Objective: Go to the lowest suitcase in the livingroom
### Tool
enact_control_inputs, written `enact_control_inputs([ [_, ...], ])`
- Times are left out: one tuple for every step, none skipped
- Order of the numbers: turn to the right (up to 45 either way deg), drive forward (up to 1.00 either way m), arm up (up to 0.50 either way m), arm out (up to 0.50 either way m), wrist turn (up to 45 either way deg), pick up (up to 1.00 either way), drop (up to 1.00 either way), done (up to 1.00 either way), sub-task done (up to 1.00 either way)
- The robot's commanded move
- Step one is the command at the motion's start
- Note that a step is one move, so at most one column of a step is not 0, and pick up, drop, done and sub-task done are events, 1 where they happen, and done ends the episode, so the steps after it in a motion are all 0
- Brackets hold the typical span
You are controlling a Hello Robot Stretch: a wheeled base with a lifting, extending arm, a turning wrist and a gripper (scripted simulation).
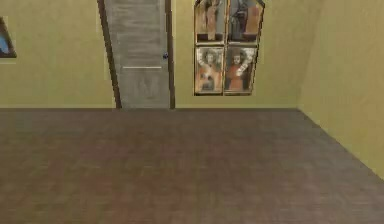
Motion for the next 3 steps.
enact_control_inputs([
  [-45.0,0.00,0.00,0.00,0.0,0.00,0.00,0.00,0.00],
  [-30.0,0.00,0.00,0.00,0.0,0.00,0.00,0.00,0.00],
  [0.0,1.00,0.00,0.00,0.0,0.00,0.00,0.00,0.00],
])
